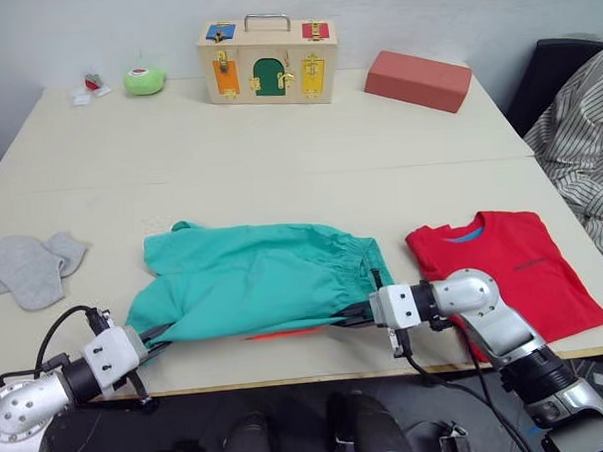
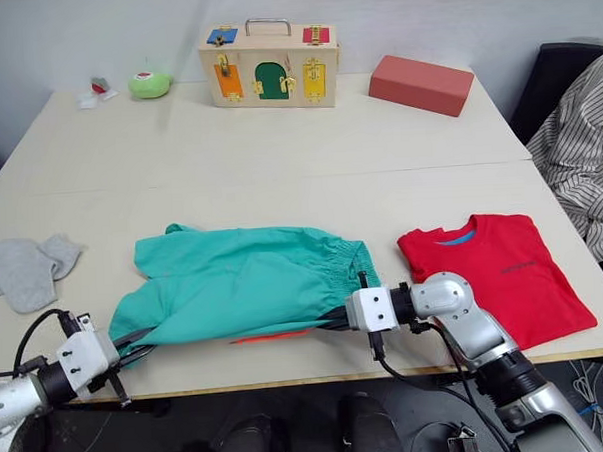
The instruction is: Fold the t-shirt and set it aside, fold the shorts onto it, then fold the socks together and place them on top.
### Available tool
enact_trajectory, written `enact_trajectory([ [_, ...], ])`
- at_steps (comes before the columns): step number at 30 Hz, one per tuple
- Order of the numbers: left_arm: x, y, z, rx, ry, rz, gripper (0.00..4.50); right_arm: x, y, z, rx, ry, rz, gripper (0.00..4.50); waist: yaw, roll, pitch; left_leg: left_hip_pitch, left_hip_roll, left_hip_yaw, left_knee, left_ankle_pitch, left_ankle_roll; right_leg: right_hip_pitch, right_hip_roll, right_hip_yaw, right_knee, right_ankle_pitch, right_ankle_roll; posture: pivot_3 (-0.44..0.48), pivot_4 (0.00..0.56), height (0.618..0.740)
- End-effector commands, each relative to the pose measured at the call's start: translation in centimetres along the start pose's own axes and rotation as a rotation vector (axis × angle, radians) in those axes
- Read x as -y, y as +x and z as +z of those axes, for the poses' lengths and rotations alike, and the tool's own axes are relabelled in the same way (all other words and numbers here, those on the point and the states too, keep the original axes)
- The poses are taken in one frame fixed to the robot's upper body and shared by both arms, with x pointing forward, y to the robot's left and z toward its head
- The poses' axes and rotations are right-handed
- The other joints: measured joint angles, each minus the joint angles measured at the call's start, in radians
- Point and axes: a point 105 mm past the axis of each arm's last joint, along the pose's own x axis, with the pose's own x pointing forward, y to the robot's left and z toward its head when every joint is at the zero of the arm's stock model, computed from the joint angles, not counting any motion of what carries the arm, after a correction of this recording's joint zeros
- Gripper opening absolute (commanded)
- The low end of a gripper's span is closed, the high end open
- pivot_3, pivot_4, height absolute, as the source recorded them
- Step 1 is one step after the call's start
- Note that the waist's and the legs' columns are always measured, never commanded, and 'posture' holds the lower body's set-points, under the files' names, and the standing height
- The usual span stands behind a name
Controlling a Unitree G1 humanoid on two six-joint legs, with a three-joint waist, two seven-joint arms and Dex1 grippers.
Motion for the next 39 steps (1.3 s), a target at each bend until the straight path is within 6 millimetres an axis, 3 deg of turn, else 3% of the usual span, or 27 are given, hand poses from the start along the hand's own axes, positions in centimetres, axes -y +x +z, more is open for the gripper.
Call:
enact_trajectory([
  [1,-0.5,-1.2,-0.4,-0.036,-0.021,0.059,0.02,0.8,-1.7,-0.9,-0.04,0.005,-0.068,0.0,0.0,0.0,0.0,0.0,0.0,0.0,0.0,0.0,0.0,0.0,0.0,0.0,0.0,0.0,0.0,0.0,0.15,0.74],
  [2,-0.5,-1.3,-0.4,-0.023,-0.045,0.064,0.02,0.9,-1.8,-0.7,-0.013,0.062,-0.085,0.0,0.0,0.0,0.0,0.0,0.0,0.0,0.0,0.0,0.0,0.0,0.0,0.0,0.0,0.0,-0.001,0.0,0.15,0.74],
  [4,-0.6,-1.4,-0.2,-0.01,-0.081,0.066,0.66,1.0,-1.9,-0.4,0.013,0.09,-0.095,0.0,0.0,0.0,0.0,0.0,0.001,0.0,0.0,0.0,0.0,0.0,0.0,0.0,0.0,0.0,-0.001,0.0,0.15,0.74],
  [7,-0.2,-2.0,0.2,-0.015,-0.151,-0.01,1.57,0.3,-2.6,-0.3,0.014,0.129,-0.101,0.74,0.001,0.0,0.0,0.0,0.001,0.0,0.0,0.0,0.0,0.0,0.0,-0.001,0.0,-0.001,-0.001,0.0,0.15,0.74],
  [9,0.5,-3.4,0.6,-0.031,-0.271,-0.127,2.23,-0.2,-4.0,0.6,0.053,0.25,-0.141,1.43,0.001,0.0,0.0,-0.001,0.001,-0.001,0.0,0.0,-0.001,0.0,0.0,-0.001,0.0,-0.001,-0.001,0.0,0.15,0.74],
  [12,0.5,-5.2,2.2,-0.023,-0.477,-0.253,2.24,-1.0,-5.5,2.7,0.102,0.405,-0.158,2.47,0.002,0.001,0.001,-0.002,0.002,-0.002,0.0,-0.001,-0.002,-0.001,0.001,-0.002,-0.001,-0.002,-0.003,0.0,0.15,0.74],
  [15,-0.9,-5.6,3.9,0.018,-0.537,-0.283,2.24,0.1,-6.1,4.7,0.143,0.436,-0.254,2.47,0.002,0.002,0.001,-0.001,0.002,-0.003,0.0,-0.003,0.003,0.0,0.001,-0.002,-0.002,-0.002,-0.003,0.0,0.15,0.74],
  [17,-2.6,-4.8,5.3,0.088,-0.554,-0.26,2.24,1.1,-6.0,5.6,0.179,0.456,-0.338,2.47,0.002,0.002,0.001,-0.001,0.002,-0.004,0.0,-0.005,-0.002,0.0,0.002,-0.002,-0.002,-0.002,-0.004,0.0,0.15,0.74],
  [20,-4.4,-2.8,6.6,0.176,-0.542,-0.224,1.63,2.3,-4.7,6.3,0.214,0.467,-0.433,2.51,0.004,0.002,0.001,-0.001,0.002,-0.006,-0.002,-0.003,-0.006,0.0,0.003,-0.002,-0.001,-0.002,-0.004,0.0,0.15,0.74],
  [25,-3.8,1.3,7.1,0.192,-0.461,-0.314,0.02,4.1,-1.3,6.7,0.278,0.47,-0.55,2.51,-0.001,0.002,0.001,-0.002,0.001,-0.006,-0.004,0.002,-0.009,-0.001,0.003,-0.002,0.0,-0.002,-0.004,0.0,0.15,0.74],
  [28,-3.3,3.9,6.9,0.199,-0.394,-0.36,0.02,6.0,0.4,5.9,0.294,0.481,-0.659,2.51,-0.002,0.002,0.001,-0.002,0.001,-0.004,-0.006,0.002,-0.009,-0.002,0.004,-0.002,-0.001,-0.002,-0.004,0.0,0.15,0.74],
  [34,-3.6,9.1,6.8,0.272,-0.328,-0.287,0.02,7.4,3.9,6.0,0.315,0.443,-0.682,2.51,0.0,0.002,0.0,-0.003,0.001,-0.003,-0.003,0.002,-0.008,-0.002,0.004,-0.002,-0.001,-0.002,-0.004,0.0,0.15,0.74],
  [37,-3.1,11.3,6.5,0.265,-0.307,-0.253,0.0,7.3,4.6,5.5,0.312,0.457,-0.674,1.88,0.001,0.001,0.0,-0.003,0.0,-0.003,-0.002,0.003,-0.007,-0.002,0.004,-0.001,0.001,-0.002,-0.004,0.0,0.15,0.74],
  [39,-3.1,12.3,6.1,0.257,-0.301,-0.215,0.0,6.9,4.9,4.1,0.253,0.464,-0.676,1.18,-0.001,0.001,0.0,-0.003,0.0,-0.003,-0.002,0.003,-0.007,-0.002,0.004,-0.001,0.001,-0.002,-0.003,0.0,0.15,0.74],
])
